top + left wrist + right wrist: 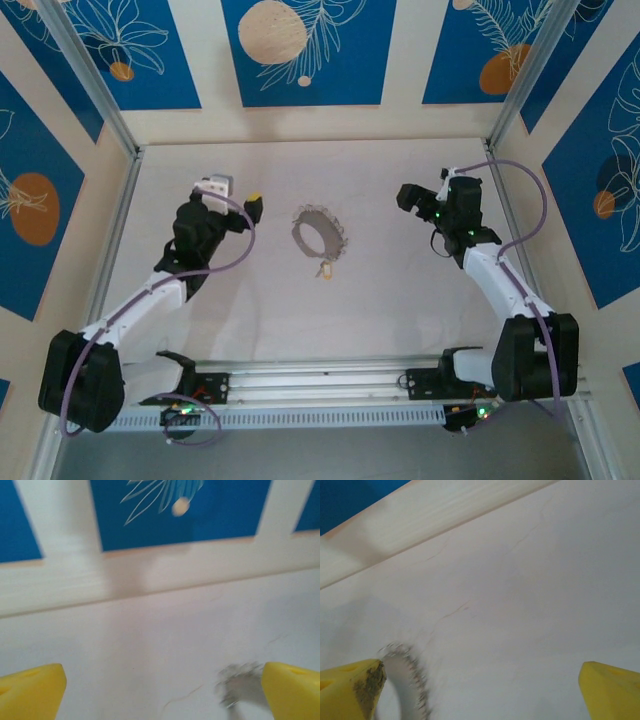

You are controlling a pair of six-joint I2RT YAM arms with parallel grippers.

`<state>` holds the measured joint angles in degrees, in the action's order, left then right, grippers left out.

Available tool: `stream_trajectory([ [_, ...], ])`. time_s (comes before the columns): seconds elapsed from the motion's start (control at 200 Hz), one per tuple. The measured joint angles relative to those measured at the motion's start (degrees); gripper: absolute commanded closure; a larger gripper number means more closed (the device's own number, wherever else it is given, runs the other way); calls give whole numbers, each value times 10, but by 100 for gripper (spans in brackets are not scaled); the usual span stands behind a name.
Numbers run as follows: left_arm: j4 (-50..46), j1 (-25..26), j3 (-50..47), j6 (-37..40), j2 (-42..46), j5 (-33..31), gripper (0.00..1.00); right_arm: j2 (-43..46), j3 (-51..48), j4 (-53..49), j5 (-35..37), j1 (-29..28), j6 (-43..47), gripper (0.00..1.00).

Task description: Put the keys on the keyring

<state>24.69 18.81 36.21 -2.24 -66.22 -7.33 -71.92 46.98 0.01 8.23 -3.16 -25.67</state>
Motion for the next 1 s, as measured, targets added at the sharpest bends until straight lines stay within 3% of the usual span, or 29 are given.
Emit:
stream_trajectory([
  [0.24, 63, -61, -100, 45, -30, -52, 0, -22, -62, 89, 39, 22, 55, 1],
  [0.54, 201, -106, -191, 57, -110, -63, 0, -60, -116, 165, 56, 21, 116, 1],
  [0.84, 327, -113, -206, 56, -197, -48, 1, -61, -216, 279, 81, 12, 153, 1],
  [1.0, 367, -116, -206, 57, -228, -34, 0, -94, -255, 391, 71, 12, 168, 1],
])
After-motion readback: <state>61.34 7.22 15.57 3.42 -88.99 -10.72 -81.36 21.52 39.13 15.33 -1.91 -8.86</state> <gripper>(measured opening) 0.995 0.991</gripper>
